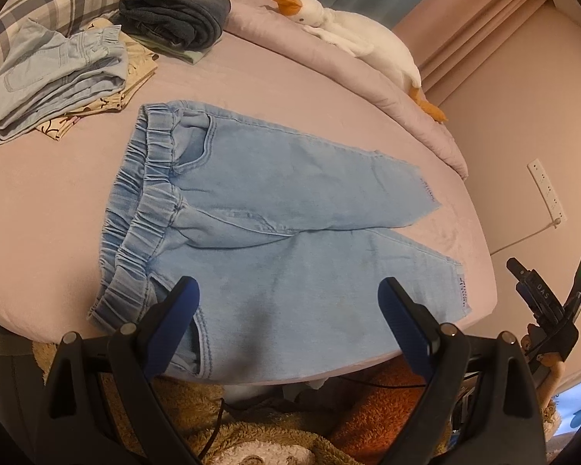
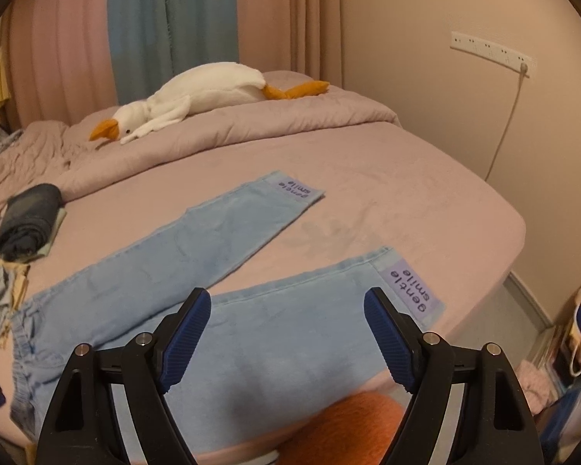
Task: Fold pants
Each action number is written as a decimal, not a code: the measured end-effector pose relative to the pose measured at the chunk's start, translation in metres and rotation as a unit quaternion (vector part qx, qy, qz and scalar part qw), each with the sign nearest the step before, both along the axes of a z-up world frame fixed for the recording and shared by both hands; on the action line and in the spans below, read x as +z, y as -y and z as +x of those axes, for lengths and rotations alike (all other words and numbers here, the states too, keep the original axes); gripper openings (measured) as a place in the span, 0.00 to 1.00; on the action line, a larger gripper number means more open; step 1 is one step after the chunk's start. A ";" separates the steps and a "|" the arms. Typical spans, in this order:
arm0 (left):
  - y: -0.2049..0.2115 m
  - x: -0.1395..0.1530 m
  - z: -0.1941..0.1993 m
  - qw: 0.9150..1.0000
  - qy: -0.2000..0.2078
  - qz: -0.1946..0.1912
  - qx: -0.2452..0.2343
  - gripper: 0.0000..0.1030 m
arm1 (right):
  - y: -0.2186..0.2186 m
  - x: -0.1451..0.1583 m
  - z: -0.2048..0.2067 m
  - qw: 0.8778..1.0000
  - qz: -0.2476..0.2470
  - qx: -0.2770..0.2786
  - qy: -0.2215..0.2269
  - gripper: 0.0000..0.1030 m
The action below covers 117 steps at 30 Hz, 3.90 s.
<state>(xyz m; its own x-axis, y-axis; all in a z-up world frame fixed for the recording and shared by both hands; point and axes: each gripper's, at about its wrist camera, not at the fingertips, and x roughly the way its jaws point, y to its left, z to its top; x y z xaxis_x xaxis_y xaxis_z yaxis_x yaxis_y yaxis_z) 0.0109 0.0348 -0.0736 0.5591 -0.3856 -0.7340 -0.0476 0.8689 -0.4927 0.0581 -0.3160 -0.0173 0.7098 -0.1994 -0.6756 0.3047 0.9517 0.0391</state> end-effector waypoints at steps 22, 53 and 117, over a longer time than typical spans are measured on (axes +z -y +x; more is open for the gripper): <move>0.008 -0.002 0.005 1.000 -0.002 0.002 -0.003 0.91 | -0.008 0.003 -0.003 1.000 -0.007 0.001 0.004 0.79; 0.031 0.000 0.021 0.999 -0.005 0.027 0.018 0.91 | -0.011 -0.006 0.018 0.999 0.018 0.046 -0.014 0.79; 0.033 -0.030 0.066 0.989 -0.065 0.021 0.132 0.91 | -0.008 -0.081 0.264 0.963 0.197 0.054 -0.177 0.05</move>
<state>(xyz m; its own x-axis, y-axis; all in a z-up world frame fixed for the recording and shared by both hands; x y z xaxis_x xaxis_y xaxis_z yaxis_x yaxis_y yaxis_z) 0.0768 0.0019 -0.1038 0.5354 -0.2069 -0.8189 -0.3358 0.8374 -0.4312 0.3225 -0.3082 -0.0980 0.4233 0.1844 -0.8870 0.2651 0.9110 0.3159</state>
